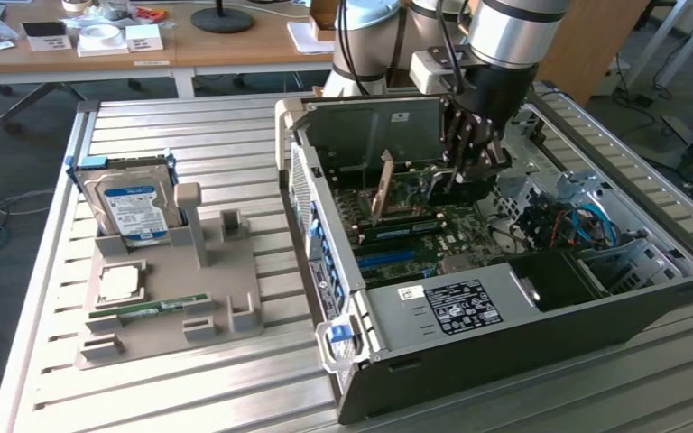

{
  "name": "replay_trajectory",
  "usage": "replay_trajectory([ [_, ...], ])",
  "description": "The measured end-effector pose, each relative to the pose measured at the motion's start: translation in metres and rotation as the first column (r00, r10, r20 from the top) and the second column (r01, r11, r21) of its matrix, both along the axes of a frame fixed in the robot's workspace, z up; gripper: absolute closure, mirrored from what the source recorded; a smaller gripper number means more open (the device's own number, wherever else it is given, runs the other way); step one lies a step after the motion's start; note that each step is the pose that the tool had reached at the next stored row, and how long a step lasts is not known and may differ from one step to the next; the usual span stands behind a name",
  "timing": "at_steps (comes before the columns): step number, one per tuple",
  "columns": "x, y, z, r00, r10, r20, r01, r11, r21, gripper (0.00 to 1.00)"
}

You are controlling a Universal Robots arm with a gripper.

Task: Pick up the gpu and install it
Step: 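Insert the gpu into the slot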

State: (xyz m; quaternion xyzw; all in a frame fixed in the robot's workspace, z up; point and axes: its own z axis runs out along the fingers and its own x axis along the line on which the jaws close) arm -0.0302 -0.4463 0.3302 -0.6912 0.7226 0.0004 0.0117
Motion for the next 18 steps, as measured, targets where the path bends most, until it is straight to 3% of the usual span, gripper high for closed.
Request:
replay_trajectory([
  [18,-0.0039,-0.0019,-0.0075,1.0,0.0,0.0,0.0,1.0,0.0002,0.73],
])
